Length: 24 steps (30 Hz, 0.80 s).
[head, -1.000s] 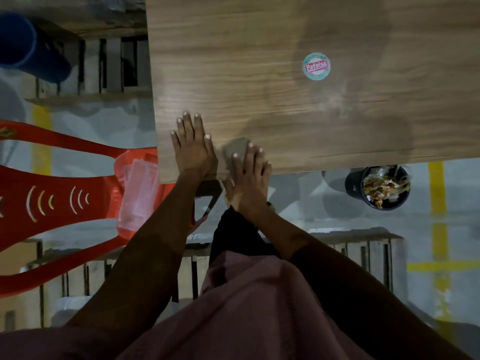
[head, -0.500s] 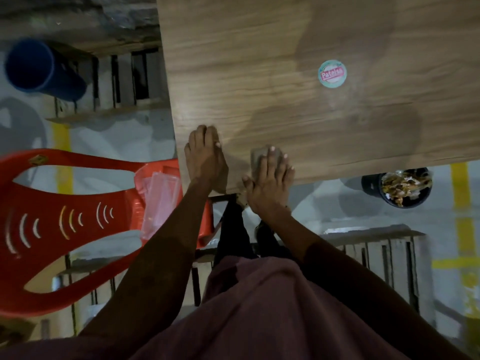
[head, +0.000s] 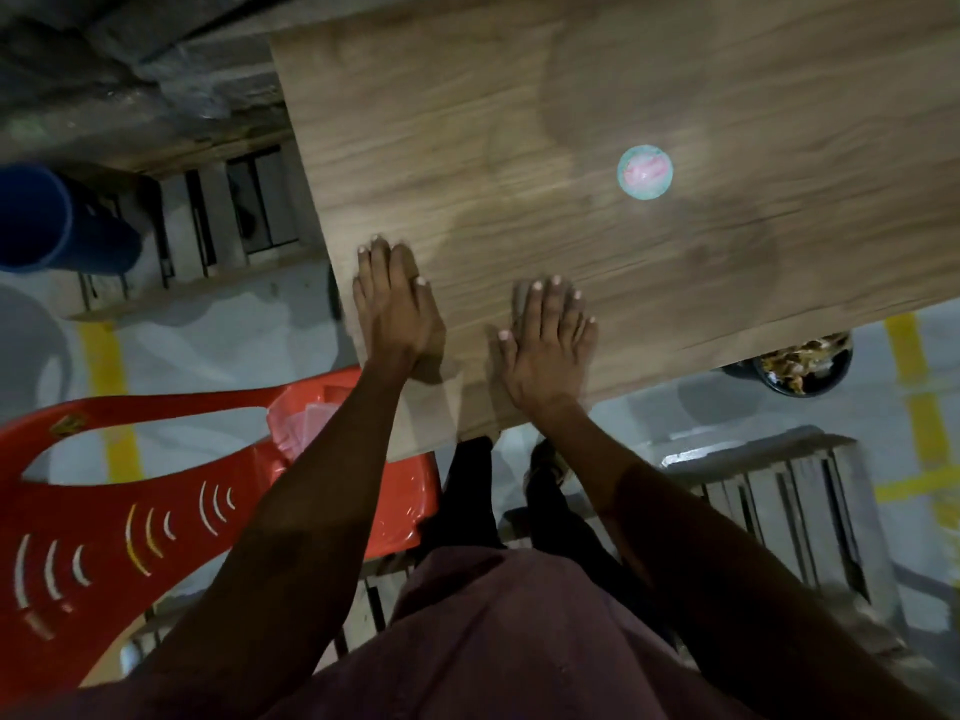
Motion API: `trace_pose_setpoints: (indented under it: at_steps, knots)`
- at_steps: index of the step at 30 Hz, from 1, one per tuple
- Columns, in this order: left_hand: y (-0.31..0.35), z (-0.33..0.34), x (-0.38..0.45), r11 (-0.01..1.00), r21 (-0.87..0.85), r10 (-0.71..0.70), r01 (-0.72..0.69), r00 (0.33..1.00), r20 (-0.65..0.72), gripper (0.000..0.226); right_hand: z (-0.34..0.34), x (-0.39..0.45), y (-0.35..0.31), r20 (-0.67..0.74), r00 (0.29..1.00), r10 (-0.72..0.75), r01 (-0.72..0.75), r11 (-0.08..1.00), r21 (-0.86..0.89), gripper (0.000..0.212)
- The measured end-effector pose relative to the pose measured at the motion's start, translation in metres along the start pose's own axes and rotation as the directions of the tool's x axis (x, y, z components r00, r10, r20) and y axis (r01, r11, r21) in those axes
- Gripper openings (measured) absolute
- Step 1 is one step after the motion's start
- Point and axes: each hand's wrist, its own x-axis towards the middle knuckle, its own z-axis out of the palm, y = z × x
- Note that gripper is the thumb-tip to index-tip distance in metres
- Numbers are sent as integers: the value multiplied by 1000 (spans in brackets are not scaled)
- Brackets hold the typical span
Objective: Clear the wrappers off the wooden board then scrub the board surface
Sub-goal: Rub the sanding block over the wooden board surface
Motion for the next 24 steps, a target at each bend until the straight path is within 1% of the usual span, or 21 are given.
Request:
trace_pose_setpoints:
  at_steps: [1, 2, 4, 5, 6, 7, 8, 10, 11, 12, 13, 14, 15, 16, 17, 18, 19, 20, 21, 22, 24]
  knots:
    - [0, 1, 8, 1000, -4, -17, 17, 1000, 3, 55, 4, -3, -10, -2, 1000, -10, 11, 1000, 9, 74]
    - [0, 2, 15, 1000, -3, -27, 27, 1000, 6, 56, 8, -6, -20, 6, 997, -71, 71, 997, 10, 75]
    - [2, 3, 27, 1000, 3, -30, 30, 1000, -3, 56, 11, -9, -33, 43, 965, -260, 261, 965, -19, 77]
    - [2, 4, 30, 999, 6, -33, 33, 999, -13, 56, 10, -8, -35, 52, 943, -329, 331, 943, -46, 77]
    - [1, 5, 31, 999, 13, -35, 35, 999, -26, 55, 9, -5, -31, 46, 931, -362, 365, 928, -70, 75]
    - [0, 7, 32, 999, 23, -33, 34, 999, -41, 55, 7, 0, -25, 34, 933, -357, 359, 930, -85, 73]
    - [-1, 9, 31, 999, 37, -31, 33, 998, -55, 55, 6, 5, -17, 21, 950, -312, 312, 946, -86, 72]
    - [-2, 13, 30, 997, 68, -36, 41, 996, -78, 54, 1, 19, -2, -15, 992, -127, 126, 991, -35, 70]
    - [-1, 14, 30, 995, 84, -42, 50, 995, -87, 54, -1, 25, 3, -29, 999, -33, 33, 999, 0, 69]
    - [1, 15, 30, 994, 95, -50, 59, 994, -92, 55, -2, 30, 4, -31, 999, 32, -31, 999, 28, 69]
    - [3, 14, 31, 993, 97, -61, 70, 993, -96, 55, -2, 32, -1, -29, 997, 67, -65, 997, 48, 68]
    - [6, 14, 32, 992, 95, -76, 85, 992, -101, 55, -1, 32, -7, -28, 997, 70, -68, 996, 57, 67]
    - [8, 14, 33, 990, 103, -90, 101, 990, -107, 55, 1, 31, -16, -20, 999, 31, -30, 998, 48, 66]
    - [10, 14, 35, 986, 121, -98, 112, 988, -120, 55, 4, 29, -23, -3, 998, -56, 56, 998, 22, 65]
    - [12, 13, 37, 982, 145, -98, 118, 986, -136, 54, 7, 28, -28, 26, 984, -179, 179, 984, -12, 64]
    - [14, 13, 39, 978, 172, -92, 119, 984, -155, 54, 9, 27, -28, 58, 951, -302, 305, 951, -42, 64]
    - [15, 12, 42, 973, 199, -83, 117, 982, -171, 53, 8, 30, -26, 83, 916, -393, 399, 915, -66, 64]
    - [16, 11, 46, 968, 221, -77, 117, 980, -183, 54, 5, 37, -21, 91, 894, -439, 447, 891, -86, 63]
    - [16, 9, 50, 964, 235, -76, 121, 978, -192, 54, 2, 45, -16, 80, 893, -442, 448, 889, -97, 63]
    - [17, 7, 54, 962, 241, -80, 128, 977, -199, 55, -1, 54, -14, 56, 914, -401, 405, 909, -98, 62]
    - [18, 6, 64, 961, 232, -99, 150, 971, -216, 56, -4, 67, -19, 3, 979, -205, 205, 977, -53, 62]
